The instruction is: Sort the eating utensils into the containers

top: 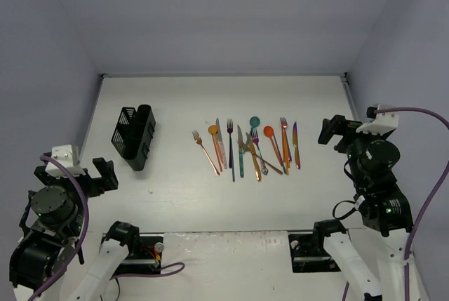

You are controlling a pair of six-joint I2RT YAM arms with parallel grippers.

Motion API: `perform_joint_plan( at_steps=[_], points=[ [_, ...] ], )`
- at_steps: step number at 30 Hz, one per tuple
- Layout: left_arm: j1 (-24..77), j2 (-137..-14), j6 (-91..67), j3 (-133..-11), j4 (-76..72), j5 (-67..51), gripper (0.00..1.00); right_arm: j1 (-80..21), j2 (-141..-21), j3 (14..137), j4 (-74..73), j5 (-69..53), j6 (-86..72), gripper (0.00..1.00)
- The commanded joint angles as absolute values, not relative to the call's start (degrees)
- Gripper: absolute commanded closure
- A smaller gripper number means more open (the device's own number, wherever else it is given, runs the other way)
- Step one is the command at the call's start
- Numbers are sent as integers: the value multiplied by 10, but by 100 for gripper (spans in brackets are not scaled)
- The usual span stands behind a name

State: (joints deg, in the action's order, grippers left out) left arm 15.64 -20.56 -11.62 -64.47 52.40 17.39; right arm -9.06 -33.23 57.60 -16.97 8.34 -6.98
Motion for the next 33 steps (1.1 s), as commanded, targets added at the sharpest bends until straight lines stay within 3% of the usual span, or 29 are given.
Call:
perform_joint_plan(
  at_steps=[1, 10, 23, 28, 33],
  points=[
    [159, -225, -121, -655, 509, 169, 6, -93, -356, 578, -123, 102, -87, 0],
    [163, -263, -123, -668, 508, 158, 6, -93, -427, 545, -124, 82, -118, 0],
    [163, -381, -120, -704, 494, 81, 5, -91, -666, 606, -139, 120, -171, 2],
    [163, -391, -130, -694, 480, 70, 6, -82, -760, 604, -140, 100, -174, 24],
    [163, -374, -135, -666, 476, 76, 6, -73, -826, 596, -139, 65, -169, 35]
  ],
)
